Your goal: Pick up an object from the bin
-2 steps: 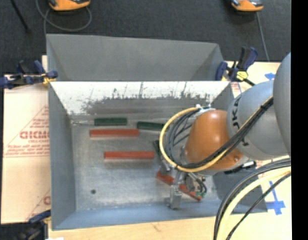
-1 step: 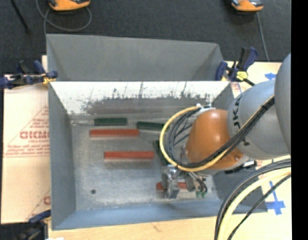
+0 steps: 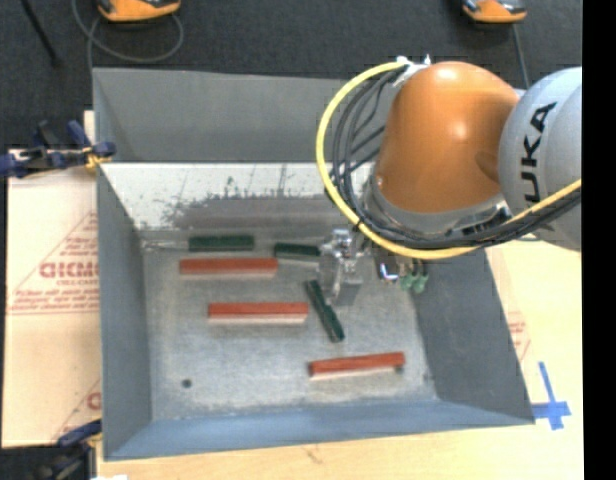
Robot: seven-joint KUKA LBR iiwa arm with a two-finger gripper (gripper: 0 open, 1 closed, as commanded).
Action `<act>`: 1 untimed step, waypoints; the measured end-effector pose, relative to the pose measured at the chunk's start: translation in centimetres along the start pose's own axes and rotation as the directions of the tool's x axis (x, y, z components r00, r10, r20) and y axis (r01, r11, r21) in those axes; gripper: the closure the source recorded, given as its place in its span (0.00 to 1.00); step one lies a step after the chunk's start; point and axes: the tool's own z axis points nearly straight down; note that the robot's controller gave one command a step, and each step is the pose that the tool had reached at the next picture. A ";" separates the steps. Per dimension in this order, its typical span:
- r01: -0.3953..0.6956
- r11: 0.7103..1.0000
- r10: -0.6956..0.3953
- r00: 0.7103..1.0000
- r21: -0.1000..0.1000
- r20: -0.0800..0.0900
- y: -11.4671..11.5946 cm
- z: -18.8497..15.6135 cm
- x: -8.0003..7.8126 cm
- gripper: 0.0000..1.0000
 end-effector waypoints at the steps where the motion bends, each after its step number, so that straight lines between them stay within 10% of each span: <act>1: -0.001 1.000 0.001 1.000 0.002 -0.010 -0.1 0.4 0.2 1.00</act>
Offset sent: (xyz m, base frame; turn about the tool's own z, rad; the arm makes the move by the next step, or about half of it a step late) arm 0.0000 0.0000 0.0000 0.0000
